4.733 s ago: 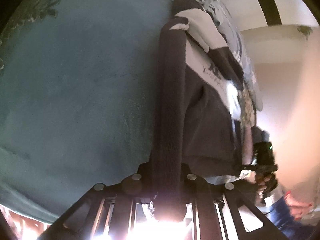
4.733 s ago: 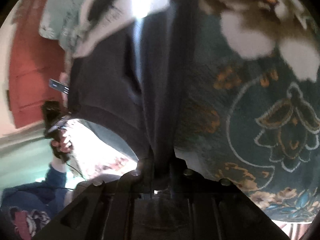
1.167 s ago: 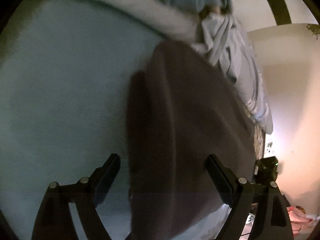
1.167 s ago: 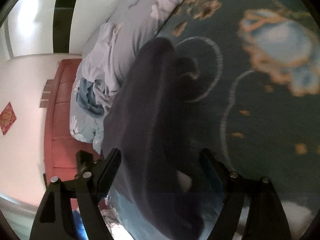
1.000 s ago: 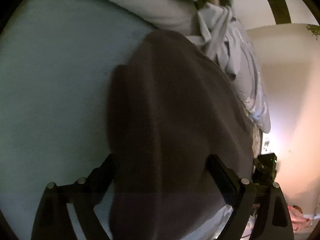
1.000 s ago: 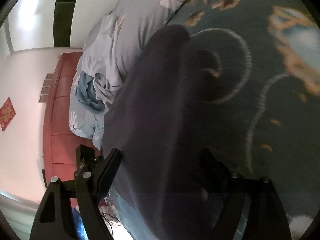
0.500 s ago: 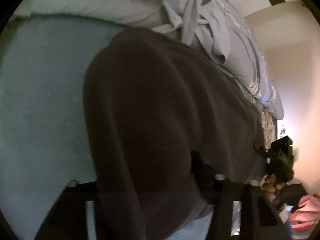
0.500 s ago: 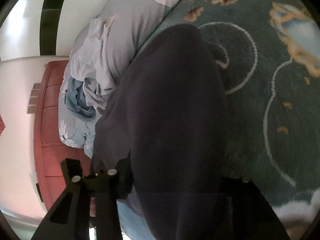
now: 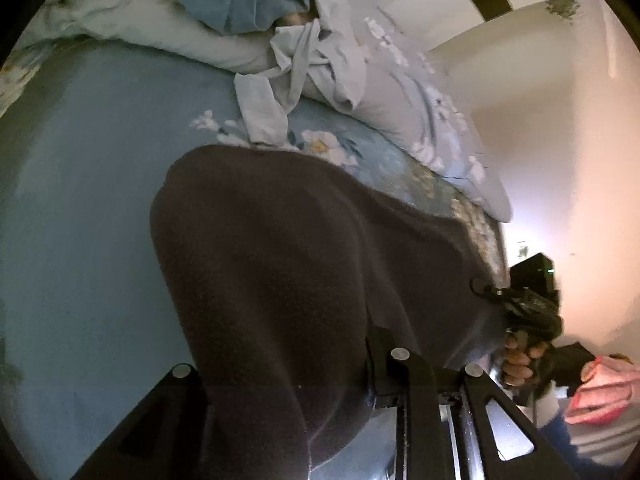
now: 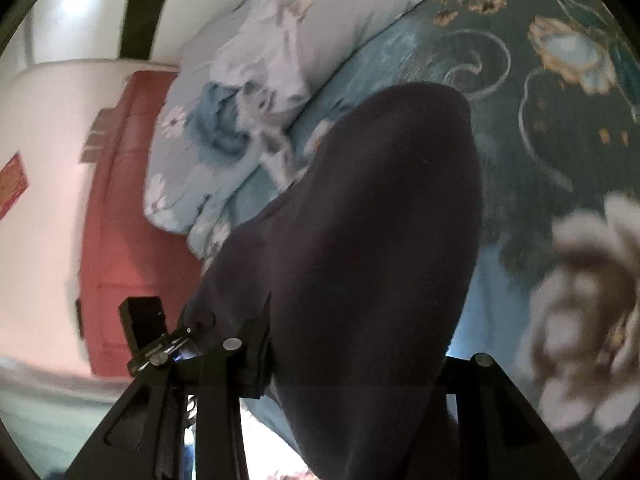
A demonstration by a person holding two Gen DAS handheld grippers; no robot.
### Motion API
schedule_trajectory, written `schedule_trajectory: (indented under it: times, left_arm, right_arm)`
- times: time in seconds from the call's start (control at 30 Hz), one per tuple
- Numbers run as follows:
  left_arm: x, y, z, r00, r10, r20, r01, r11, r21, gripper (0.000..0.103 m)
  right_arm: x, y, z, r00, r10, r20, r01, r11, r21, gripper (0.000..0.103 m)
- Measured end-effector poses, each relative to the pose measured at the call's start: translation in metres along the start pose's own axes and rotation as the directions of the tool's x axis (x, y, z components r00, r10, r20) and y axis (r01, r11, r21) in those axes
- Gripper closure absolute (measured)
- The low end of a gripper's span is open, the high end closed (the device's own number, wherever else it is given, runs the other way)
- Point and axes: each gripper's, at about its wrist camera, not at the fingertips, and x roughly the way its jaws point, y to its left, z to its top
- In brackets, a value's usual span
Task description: Fold clothes
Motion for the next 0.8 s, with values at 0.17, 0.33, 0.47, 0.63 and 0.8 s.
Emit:
schedule_trajectory:
  times: [0.17,0.33,0.47,0.63,0.8]
  left_arm:
    - [0.000,0.037,-0.048,0.999,0.015,-0.051,-0.019,0.997,-0.075,0.075]
    - [0.022,0.081,-0.078,0.995,0.013,-0.096,-0.033,0.977,-0.210,0.069]
    - [0.016,0.084,-0.077,0.995,-0.022,-0.093,-0.001,0.970,-0.242,0.060]
    - [0.012,0.081,-0.054,0.995,0.023,-0.094,-0.042,0.978,-0.203,0.051]
    - [0.006,0.096,-0.038,0.997,-0.009,-0.083,-0.012,0.969,-0.249,0.046]
  right_arm:
    - [0.014,-0.027,-0.036,0.997,-0.031,-0.077,0.035,0.998,0.043,0.063]
    - [0.041,-0.060,-0.047,0.987,-0.100,-0.128,0.116,0.985,0.124,0.061]
    - [0.039,-0.058,-0.047,0.988,-0.090,-0.126,0.107,0.986,0.131,0.058]
    - [0.030,-0.047,-0.044,0.984,-0.135,-0.112,0.143,0.987,0.069,0.052]
    - [0.010,-0.062,-0.039,0.992,-0.121,-0.040,0.125,0.985,0.122,0.049]
